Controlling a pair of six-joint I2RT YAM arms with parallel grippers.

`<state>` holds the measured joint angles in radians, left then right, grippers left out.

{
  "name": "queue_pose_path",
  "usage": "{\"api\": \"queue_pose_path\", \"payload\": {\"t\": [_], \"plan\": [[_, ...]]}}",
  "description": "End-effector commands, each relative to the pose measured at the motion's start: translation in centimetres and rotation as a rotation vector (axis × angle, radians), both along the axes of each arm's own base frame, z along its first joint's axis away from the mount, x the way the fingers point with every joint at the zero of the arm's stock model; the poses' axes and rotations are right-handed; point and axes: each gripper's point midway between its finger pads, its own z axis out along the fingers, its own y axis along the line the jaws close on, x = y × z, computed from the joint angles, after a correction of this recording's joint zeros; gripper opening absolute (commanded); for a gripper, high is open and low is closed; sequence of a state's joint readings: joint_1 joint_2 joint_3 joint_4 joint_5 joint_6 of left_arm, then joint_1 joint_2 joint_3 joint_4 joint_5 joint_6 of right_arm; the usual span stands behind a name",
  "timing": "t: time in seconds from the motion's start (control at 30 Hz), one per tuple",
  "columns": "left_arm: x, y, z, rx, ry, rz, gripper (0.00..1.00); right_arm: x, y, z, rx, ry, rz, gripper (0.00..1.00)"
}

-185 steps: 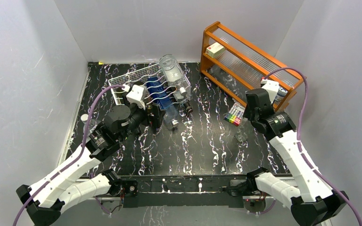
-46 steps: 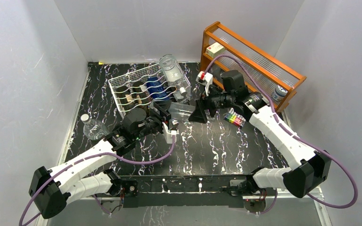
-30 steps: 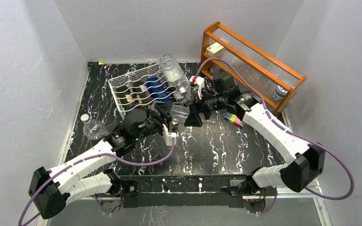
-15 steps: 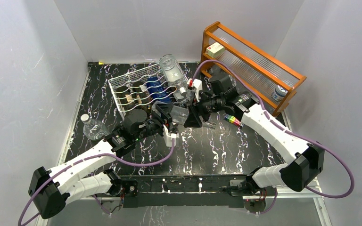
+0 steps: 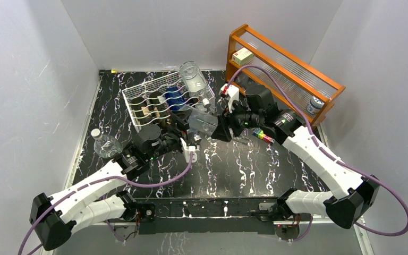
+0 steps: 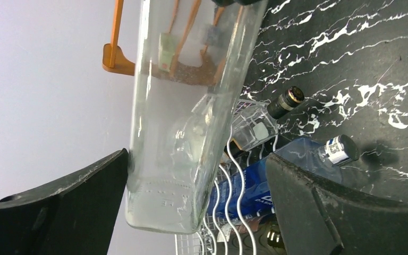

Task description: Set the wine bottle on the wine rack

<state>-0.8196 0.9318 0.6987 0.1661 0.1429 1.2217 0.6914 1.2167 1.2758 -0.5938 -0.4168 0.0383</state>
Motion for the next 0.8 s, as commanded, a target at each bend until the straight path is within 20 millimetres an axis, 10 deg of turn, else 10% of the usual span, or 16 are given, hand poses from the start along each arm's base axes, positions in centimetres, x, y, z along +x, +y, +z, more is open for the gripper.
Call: {"api": "queue_pose_path", "payload": {"t": [0.0, 0.33, 0.77], "plan": [[-0.7, 1.0, 1.4, -0.1, 0.069, 0.043, 0.98, 1.8, -0.1, 4.1, 0.114, -0.129, -0.103, 0.0], [-2.1, 4.1, 8.1, -0.612, 0.327, 0.203, 0.98, 4.9, -0.5, 4.4, 0.136, -0.146, -0.285, 0.0], [-3.6, 10.0, 17.4, -1.068, 0.509, 0.388, 0.98, 9.9, 6.4, 4.1, 0.26, -0.12, -0.351, 0.0]]}}
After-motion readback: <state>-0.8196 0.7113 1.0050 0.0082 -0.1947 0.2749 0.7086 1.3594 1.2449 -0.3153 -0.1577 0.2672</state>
